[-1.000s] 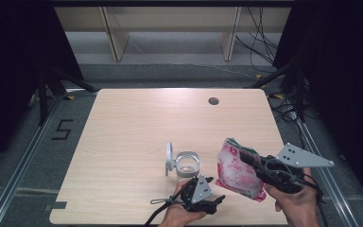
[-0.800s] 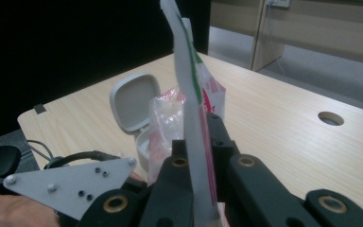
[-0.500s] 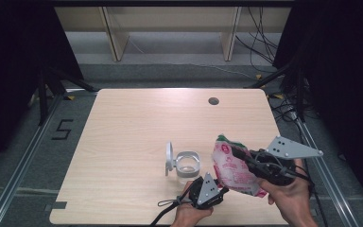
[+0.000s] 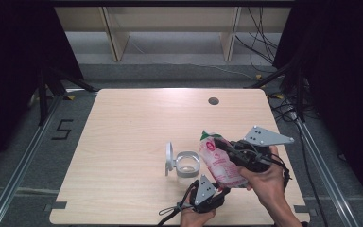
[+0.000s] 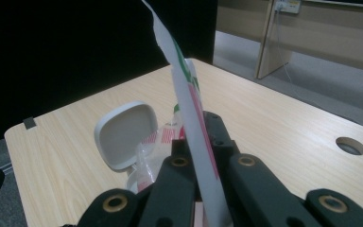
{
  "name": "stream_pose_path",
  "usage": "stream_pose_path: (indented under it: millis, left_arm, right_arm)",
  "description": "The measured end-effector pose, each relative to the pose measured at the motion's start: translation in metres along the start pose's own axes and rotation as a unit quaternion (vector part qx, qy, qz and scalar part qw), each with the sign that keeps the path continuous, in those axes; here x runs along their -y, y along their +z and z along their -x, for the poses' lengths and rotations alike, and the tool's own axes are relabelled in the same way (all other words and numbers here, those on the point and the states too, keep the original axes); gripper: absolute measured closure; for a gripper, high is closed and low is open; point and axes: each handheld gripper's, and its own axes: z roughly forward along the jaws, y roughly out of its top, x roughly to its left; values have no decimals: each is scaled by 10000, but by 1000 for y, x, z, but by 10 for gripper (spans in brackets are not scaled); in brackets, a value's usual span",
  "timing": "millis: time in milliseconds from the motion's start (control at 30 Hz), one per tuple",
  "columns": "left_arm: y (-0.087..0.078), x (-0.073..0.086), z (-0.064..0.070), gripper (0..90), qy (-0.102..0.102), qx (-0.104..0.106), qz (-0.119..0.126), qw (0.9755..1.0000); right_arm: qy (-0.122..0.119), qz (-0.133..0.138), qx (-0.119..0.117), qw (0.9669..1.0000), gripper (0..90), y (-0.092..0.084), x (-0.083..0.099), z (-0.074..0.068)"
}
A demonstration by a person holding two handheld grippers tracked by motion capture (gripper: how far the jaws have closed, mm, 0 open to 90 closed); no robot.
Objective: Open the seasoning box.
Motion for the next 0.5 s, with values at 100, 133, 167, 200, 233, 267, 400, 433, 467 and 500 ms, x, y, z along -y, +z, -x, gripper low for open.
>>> stream_pose_path:
  millis: [100, 133, 167, 200, 233, 267, 400, 433, 467, 500]
  left_arm:
    - [1, 2, 1, 713, -88, 41, 36, 9999]
    - [1, 4, 3, 714, -96, 10, 12, 10000]
    - [1, 4, 3, 715, -96, 10, 12, 10000]
    - [2, 4, 3, 715, -86, 61, 29, 9999]
    - [2, 4, 3, 716, -145, 48, 33, 9999]
    - [2, 4, 3, 716, -145, 48, 33, 9999]
    - [2, 2, 5, 721, -107, 54, 54, 9999]
    - [2, 1, 5, 722, -72, 23, 46, 10000]
    - [1, 2, 5, 722, -31, -1, 51, 10000]
    - [1, 2, 7, 724, -1, -36, 88, 10000]
  right_arm:
    - [-64, 22, 25, 10000, 900, 8, 1, -5]
    - [-112, 5, 6, 9999, 900, 10, 1, -5]
    - [-112, 5, 6, 9999, 900, 10, 1, -5]
    - [-166, -6, -7, 9999, 900, 16, 1, -6]
    - [-54, -73, -13, 10000, 900, 17, 1, -8]
    - [-54, -73, -13, 10000, 900, 17, 1, -8]
    - [-133, -130, 67, 9998, 900, 24, 0, -14]
    - [-32, -214, 31, 9998, 900, 24, -1, -16]
    - [-55, -146, 9, 9999, 900, 26, 0, -17]
    - [-125, -101, -49, 9999, 900, 28, -1, -16]
